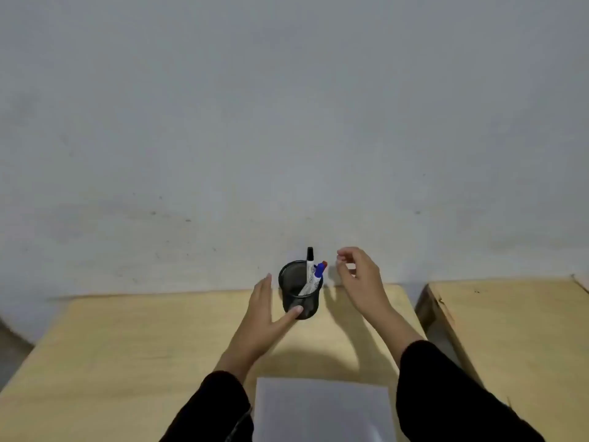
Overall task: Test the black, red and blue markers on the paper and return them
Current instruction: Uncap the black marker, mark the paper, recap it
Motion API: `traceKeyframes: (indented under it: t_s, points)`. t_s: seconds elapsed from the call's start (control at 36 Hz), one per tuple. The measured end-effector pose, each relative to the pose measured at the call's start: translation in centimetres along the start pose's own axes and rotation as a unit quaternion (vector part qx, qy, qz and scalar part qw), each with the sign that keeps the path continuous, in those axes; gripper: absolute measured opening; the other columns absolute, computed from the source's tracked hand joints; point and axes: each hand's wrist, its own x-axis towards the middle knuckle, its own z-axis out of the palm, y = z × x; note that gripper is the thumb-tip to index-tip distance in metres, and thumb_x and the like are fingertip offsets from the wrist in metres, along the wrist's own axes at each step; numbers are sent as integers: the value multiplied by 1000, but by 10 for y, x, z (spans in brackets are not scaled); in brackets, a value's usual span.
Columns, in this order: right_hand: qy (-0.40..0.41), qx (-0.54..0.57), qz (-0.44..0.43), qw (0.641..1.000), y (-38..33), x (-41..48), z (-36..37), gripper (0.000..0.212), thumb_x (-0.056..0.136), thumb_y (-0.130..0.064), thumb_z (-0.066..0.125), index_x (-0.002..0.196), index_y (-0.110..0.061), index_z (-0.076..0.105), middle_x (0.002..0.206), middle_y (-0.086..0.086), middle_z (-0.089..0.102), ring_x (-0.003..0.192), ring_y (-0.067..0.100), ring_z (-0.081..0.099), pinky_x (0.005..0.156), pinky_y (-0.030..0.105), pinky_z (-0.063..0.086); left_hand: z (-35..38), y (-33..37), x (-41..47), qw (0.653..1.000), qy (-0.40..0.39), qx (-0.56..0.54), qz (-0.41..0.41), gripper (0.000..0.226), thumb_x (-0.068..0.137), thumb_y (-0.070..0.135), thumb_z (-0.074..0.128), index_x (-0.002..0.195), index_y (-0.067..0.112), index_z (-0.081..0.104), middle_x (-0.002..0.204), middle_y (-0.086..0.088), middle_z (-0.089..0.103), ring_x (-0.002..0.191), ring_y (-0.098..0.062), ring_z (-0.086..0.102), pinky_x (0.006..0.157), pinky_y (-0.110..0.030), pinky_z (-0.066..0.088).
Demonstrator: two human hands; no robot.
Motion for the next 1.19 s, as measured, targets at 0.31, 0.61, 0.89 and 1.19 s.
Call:
traceKeyframes:
  t_s: [0.31, 0.61, 0.89, 1.19]
  points:
    - [23, 11, 61, 998, 19, 18, 61, 42, 76, -34, 73, 109, -12, 57, 106, 3, 58, 96, 15, 54, 81, 21, 39, 45, -46, 42, 991, 9, -121, 49, 73, 70, 39, 78, 130, 42, 37, 131, 16, 46, 126, 0, 42, 106, -27, 38]
    - [81, 12, 27, 996, 30, 24, 83, 17, 73, -11, 71, 84, -16, 59, 90, 9, 64, 77, 17, 55, 63, 14, 40, 63, -72, 55, 983, 43, -150, 91, 75, 65, 39, 78, 130, 31, 42, 127, 6, 50, 117, -8, 54, 101, -38, 48]
    - [189, 53, -76, 978, -4, -7, 67, 9, 79, -19, 65, 86, -19, 61, 93, -2, 65, 97, 15, 57, 83, 22, 43, 59, -69, 57, 991, 37, -105, 80, 71, 56, 41, 78, 118, 18, 52, 114, -5, 56, 106, -19, 61, 94, -42, 52]
    - [196, 139, -151, 959, -37, -77, 33, 12, 84, -16, 63, 96, -17, 60, 103, 6, 65, 90, 12, 62, 79, 21, 50, 45, -37, 10, 980, 89, -161, 78, 21, 84, 12, 64, 105, 7, 62, 103, -5, 62, 80, 3, 56, 62, 1, 41]
